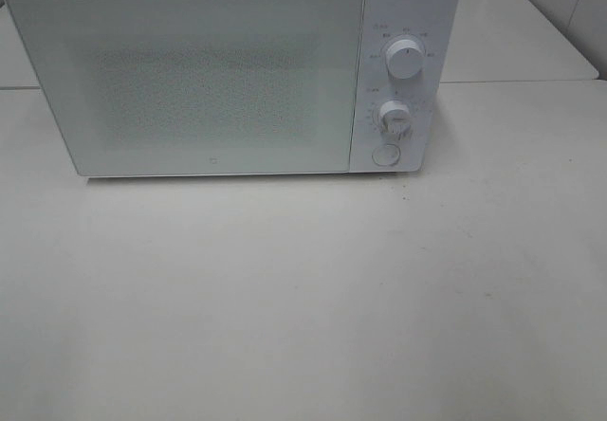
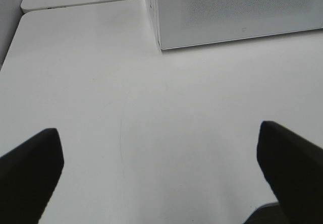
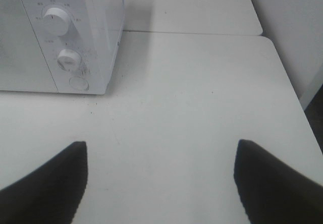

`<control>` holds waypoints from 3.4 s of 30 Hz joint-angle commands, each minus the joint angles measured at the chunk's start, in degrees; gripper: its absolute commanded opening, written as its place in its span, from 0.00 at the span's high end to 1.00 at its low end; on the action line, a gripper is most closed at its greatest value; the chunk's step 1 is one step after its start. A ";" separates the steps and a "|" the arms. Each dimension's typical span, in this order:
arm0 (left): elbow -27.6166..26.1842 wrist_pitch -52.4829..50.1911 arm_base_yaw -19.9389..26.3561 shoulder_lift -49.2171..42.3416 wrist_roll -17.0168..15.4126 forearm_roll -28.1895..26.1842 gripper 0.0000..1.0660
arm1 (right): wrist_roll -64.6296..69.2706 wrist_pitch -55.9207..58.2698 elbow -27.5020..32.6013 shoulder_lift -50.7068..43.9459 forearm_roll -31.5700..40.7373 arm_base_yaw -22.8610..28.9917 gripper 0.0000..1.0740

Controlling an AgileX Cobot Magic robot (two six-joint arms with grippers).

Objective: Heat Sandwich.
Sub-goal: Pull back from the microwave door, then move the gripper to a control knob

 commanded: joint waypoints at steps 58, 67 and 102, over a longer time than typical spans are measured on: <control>0.17 -0.92 0.11 -1.55 0.06 -0.23 0.05 | -22.35 -101.76 15.36 64.86 44.00 24.58 0.29; 0.17 -0.92 0.11 -1.55 0.06 -0.23 0.05 | -22.35 -108.06 12.72 72.94 50.36 32.49 0.29; 0.17 -0.92 0.11 -1.55 0.06 -0.23 0.05 | -22.35 -104.68 -11.52 94.19 50.13 29.74 0.29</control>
